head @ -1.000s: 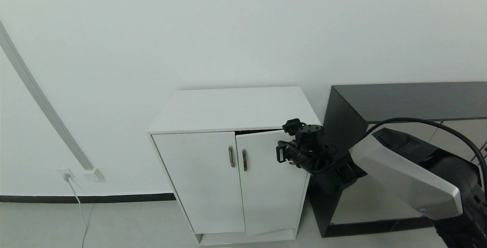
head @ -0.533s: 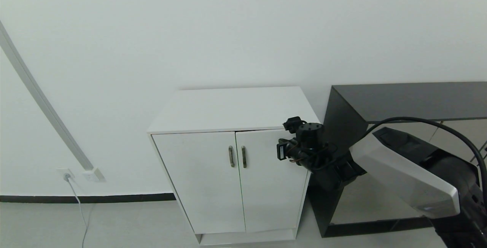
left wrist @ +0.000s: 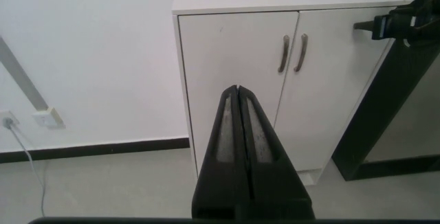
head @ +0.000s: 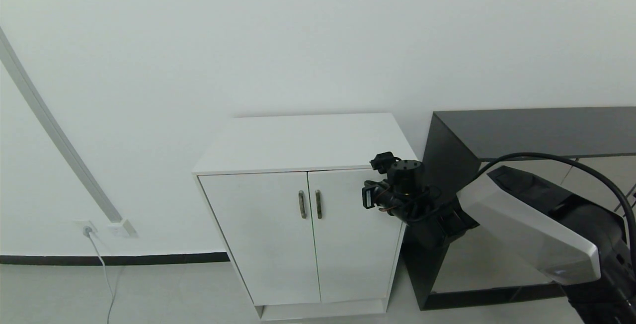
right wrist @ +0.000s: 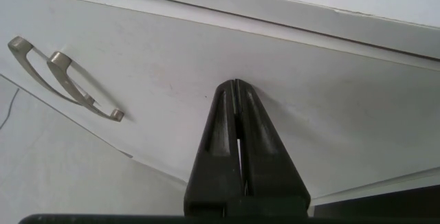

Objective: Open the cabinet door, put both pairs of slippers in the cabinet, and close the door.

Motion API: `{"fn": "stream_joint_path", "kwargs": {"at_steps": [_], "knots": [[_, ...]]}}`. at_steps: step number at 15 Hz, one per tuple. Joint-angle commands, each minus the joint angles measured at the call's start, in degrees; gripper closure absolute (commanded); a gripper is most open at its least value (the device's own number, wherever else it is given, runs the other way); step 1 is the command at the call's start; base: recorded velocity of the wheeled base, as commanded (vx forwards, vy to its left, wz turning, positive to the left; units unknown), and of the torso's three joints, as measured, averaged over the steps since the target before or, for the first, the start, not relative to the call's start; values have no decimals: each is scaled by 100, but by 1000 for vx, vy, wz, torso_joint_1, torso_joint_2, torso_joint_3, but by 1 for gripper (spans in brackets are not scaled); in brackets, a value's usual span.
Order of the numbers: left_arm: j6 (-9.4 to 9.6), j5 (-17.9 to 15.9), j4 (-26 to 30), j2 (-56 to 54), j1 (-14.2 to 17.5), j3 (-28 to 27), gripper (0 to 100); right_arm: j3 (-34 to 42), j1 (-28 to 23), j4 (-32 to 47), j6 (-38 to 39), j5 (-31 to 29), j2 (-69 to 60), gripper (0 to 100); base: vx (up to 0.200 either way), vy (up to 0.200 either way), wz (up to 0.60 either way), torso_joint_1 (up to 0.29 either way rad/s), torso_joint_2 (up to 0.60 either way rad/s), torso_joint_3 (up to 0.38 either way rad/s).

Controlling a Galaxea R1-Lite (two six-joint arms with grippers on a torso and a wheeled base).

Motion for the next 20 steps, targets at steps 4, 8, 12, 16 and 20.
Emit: {"fn": "stream_joint_path", "kwargs": {"at_steps": [4, 8, 12, 16, 20], "knots": [[-9, 16, -1, 0, 1, 0, 100, -40, 2, -7, 0, -2, -4, 100, 0, 0, 0, 0, 0, 0], [-9, 16, -1, 0, 1, 0, 100, -119, 2, 2, 0, 7, 14, 100, 0, 0, 0, 0, 0, 0], [-1, 16, -1, 0, 1, 0, 100, -207, 11, 11, -9, 7, 58, 100, 0, 0, 0, 0, 0, 0], [-9, 16, -1, 0, 1, 0, 100, -207, 11, 2, -44, -2, 49, 100, 0, 0, 0, 0, 0, 0], [-18, 16, -1, 0, 1, 0, 100, 452, 63, -86, -44, -2, -540, 100, 0, 0, 0, 0, 0, 0]]}}
